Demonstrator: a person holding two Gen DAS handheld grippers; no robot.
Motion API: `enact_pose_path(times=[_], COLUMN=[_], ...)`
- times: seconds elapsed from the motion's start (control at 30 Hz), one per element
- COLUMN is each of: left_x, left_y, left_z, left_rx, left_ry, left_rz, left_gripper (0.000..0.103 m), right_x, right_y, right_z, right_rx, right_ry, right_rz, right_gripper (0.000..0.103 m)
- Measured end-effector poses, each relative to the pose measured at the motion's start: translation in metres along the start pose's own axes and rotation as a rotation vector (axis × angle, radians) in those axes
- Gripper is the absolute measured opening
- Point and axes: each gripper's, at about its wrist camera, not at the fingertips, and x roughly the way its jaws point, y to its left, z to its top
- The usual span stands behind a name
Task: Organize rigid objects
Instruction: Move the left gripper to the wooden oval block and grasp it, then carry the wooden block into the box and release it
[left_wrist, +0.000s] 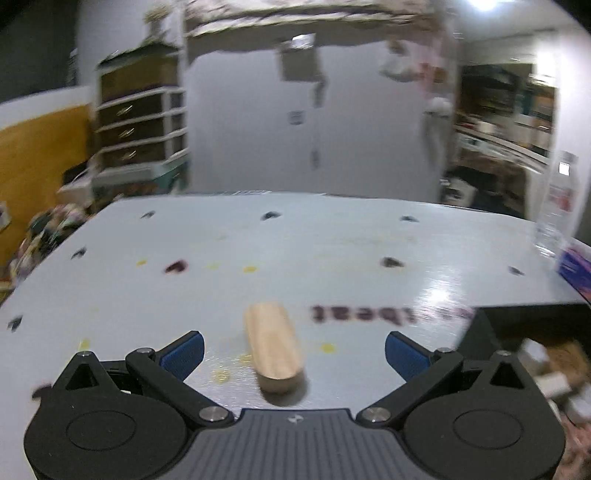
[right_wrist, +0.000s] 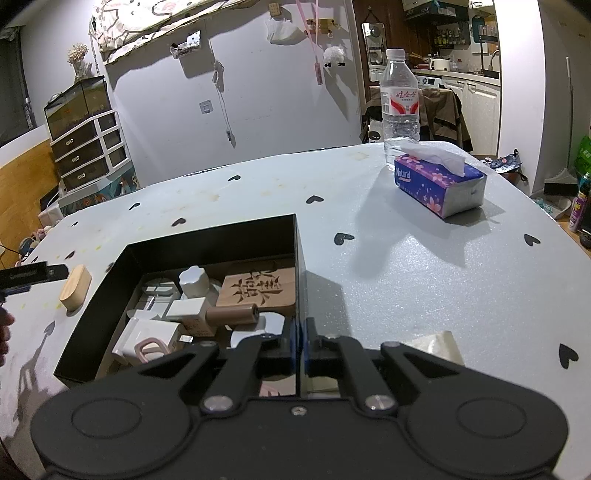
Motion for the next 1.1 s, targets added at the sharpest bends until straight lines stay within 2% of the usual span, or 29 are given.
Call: enact_pose_path(times=[0.2, 0.27, 0.33, 0.6, 0.63, 0.77, 0.93, 1.1], left_x=[0.03, 0.039, 0.047, 0.062, 0.063, 0.062, 0.047, 0.018], left_y=[0.005, 0.004, 0.003, -0.001, -0.001, 0.003, 0.002, 0.0], left_z=[0.001, 0.0, -0.001, -0.001, -0.001, 0.001, 0.005, 0.015], left_rx=[-0.047, -0.048, -0.054, -0.047, -0.045, -0.047, -0.044, -0.062], left_ry=[0.036, 0.052, 0.065, 0.086, 0.086, 0.086, 0.038, -0.024], left_rz=[0.045, 0.06, 0.073, 0.086, 0.093, 0.078, 0.058, 0.002], left_gripper=[0.091, 0.083, 0.079, 0.051, 0.044, 0.042, 0.042, 0.042], right_x=[0.0, 0.0, 0.0, 0.0, 0.0, 0.0, 0.0, 0.0], right_y=[0.0, 0.0, 0.0, 0.0, 0.0, 0.0, 0.0, -0.001], right_z=[0.0, 0.0, 0.0, -0.001, -0.001, -0.001, -0.002, -0.002], right_rx=[0.0, 0.0, 0.0, 0.001, 0.001, 0.0, 0.001, 0.0], right_ry=[0.0, 0.0, 0.0, 0.001, 0.001, 0.001, 0.002, 0.002], right_rz=[0.0, 0.0, 0.0, 0.0, 0.0, -0.001, -0.001, -0.002], right_gripper=[0.004, 0.004, 0.004, 0.004, 0.004, 0.004, 0.004, 0.004])
